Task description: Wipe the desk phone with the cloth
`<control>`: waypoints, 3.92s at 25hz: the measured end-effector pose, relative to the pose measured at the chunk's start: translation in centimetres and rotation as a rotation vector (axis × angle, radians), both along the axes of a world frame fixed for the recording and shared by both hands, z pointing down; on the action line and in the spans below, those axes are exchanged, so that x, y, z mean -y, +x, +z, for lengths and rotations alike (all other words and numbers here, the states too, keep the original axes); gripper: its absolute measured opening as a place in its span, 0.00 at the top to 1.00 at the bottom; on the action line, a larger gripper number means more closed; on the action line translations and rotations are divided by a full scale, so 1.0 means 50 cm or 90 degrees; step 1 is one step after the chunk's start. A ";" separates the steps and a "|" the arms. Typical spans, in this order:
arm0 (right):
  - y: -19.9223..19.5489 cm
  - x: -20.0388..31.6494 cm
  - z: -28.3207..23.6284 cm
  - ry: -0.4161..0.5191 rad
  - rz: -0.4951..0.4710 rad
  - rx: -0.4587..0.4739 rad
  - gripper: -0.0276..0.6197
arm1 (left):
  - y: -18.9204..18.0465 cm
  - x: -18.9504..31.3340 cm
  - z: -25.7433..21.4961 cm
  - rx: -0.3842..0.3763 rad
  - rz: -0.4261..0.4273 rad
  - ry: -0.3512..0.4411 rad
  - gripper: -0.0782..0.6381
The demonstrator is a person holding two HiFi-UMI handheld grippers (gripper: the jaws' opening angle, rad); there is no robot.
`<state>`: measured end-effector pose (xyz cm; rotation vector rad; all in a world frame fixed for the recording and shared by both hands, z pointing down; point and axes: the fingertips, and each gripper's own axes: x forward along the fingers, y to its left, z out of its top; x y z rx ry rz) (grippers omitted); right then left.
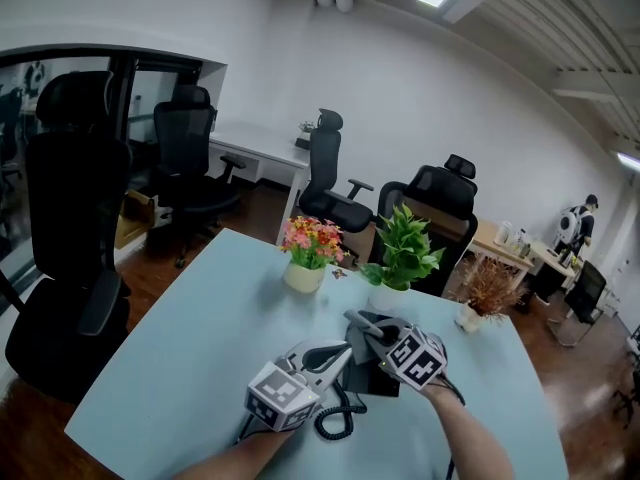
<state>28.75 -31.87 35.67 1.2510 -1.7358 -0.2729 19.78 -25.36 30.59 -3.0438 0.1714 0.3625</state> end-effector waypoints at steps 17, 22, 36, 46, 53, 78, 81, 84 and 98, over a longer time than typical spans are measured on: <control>0.080 -0.080 -0.090 0.068 0.039 0.071 0.98 | 0.018 -0.023 -0.012 0.007 0.000 0.008 0.89; 0.151 0.000 -0.111 0.111 0.120 0.035 0.98 | 0.031 -0.030 -0.002 0.011 0.003 0.010 0.89; 0.030 -0.137 0.049 -0.087 -0.030 -0.084 0.98 | 0.035 -0.028 0.000 0.019 0.009 0.021 0.89; -0.005 -0.208 0.066 -0.158 -0.101 -0.084 0.98 | 0.019 -0.018 0.002 0.020 0.008 0.025 0.89; 0.155 0.007 -0.086 0.077 0.120 0.007 0.98 | 0.017 -0.015 0.008 0.021 0.013 0.021 0.89; -0.016 -0.249 0.120 -0.245 -0.144 -0.166 0.98 | 0.019 0.000 0.023 0.021 0.019 0.027 0.89; 0.065 -0.136 0.018 -0.087 -0.035 -0.138 0.98 | 0.017 0.005 0.029 0.022 0.017 0.030 0.89; 0.137 -0.042 -0.052 0.022 0.059 -0.145 0.98 | 0.015 0.010 0.031 0.019 0.014 0.031 0.89; 0.090 -0.075 0.062 -0.102 -0.012 -0.240 0.98 | 0.010 0.011 0.034 0.019 0.012 0.028 0.89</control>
